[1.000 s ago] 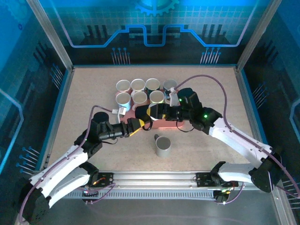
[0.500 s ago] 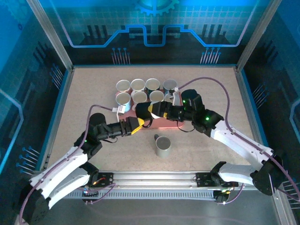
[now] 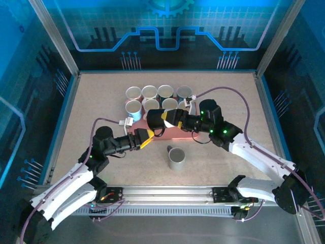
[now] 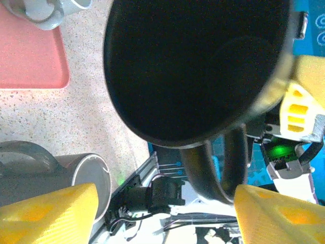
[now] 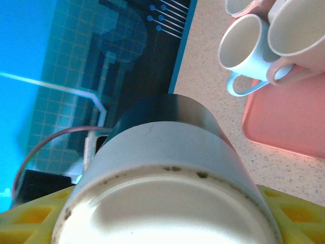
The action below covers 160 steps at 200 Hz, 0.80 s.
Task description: Turn the mug right side up
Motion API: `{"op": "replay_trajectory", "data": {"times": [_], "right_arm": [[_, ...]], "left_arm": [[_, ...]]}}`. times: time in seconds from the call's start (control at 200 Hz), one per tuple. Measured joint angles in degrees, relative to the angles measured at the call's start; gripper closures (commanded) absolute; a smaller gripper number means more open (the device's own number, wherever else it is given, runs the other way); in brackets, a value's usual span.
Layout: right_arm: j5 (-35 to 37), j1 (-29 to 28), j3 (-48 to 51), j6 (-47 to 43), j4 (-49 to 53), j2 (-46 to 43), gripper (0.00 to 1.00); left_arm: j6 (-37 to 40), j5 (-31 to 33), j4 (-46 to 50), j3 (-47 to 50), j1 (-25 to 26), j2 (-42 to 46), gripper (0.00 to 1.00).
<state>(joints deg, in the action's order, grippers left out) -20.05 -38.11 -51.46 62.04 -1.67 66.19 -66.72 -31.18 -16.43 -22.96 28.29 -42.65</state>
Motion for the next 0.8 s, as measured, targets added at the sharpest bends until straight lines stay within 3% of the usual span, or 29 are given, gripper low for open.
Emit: {"op": "replay_trajectory", "data": {"times": [0.18, 0.34, 0.675, 0.8], "right_arm": [[-1.9, 0.0, 3.3, 4.3, -8.3, 0.0, 0.6], [-2.9, -0.3, 4.9, 7.0, -12.6, 0.9, 0.61], [-2.4, -0.8, 6.4, 6.1, -17.2, 1.7, 0.61], [-2.6, -1.0, 7.8, 5.2, -19.6, 1.7, 0.43]], "left_arm": [[-6.3, -0.3, -13.0, 1.0, 0.0, -5.2, 0.31], [-8.9, -0.6, -19.5, 1.4, 0.0, -7.7, 0.41], [-10.2, -1.0, -20.2, 1.3, 0.0, -7.4, 0.85], [-10.2, -1.0, -16.7, 1.0, 0.0, -5.9, 0.97]]}}
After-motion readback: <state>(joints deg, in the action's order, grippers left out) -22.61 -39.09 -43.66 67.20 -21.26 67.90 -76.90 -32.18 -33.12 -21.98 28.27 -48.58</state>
